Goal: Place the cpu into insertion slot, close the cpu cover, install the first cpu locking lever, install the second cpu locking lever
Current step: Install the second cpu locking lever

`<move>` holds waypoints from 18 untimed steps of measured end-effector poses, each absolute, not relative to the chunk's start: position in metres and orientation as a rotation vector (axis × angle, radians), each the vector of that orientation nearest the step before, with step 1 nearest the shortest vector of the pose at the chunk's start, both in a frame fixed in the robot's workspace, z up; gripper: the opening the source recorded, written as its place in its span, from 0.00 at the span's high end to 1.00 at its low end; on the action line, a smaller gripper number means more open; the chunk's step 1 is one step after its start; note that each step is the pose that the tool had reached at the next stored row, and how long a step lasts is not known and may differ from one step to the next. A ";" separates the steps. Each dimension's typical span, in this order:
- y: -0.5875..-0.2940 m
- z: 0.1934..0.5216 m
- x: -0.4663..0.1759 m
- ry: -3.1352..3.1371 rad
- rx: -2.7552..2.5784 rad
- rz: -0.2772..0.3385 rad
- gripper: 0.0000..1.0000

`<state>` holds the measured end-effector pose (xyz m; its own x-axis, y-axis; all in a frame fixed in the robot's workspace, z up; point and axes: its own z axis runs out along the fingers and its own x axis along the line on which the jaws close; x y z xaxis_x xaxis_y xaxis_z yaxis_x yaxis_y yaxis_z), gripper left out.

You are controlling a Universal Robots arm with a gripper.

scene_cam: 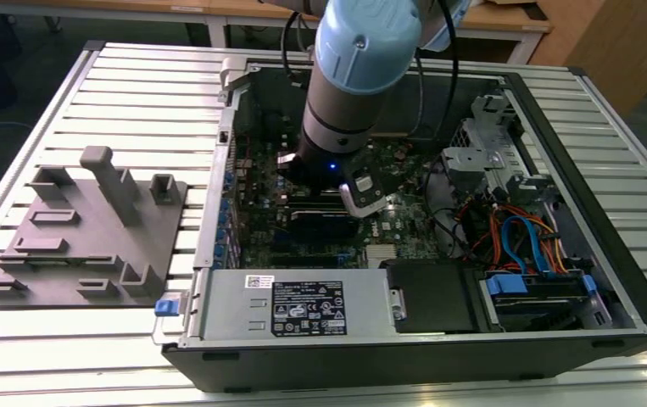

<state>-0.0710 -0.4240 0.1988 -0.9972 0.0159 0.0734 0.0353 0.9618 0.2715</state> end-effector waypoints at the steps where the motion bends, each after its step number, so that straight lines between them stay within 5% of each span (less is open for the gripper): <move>1: -0.424 0.198 -0.071 -3.041 -0.039 -0.428 0.90; 18: -0.416 0.188 -0.075 -3.037 -0.038 -0.455 0.90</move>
<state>-0.0749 -0.4160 0.1882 -0.9972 0.0142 0.0737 0.0352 0.9557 0.2921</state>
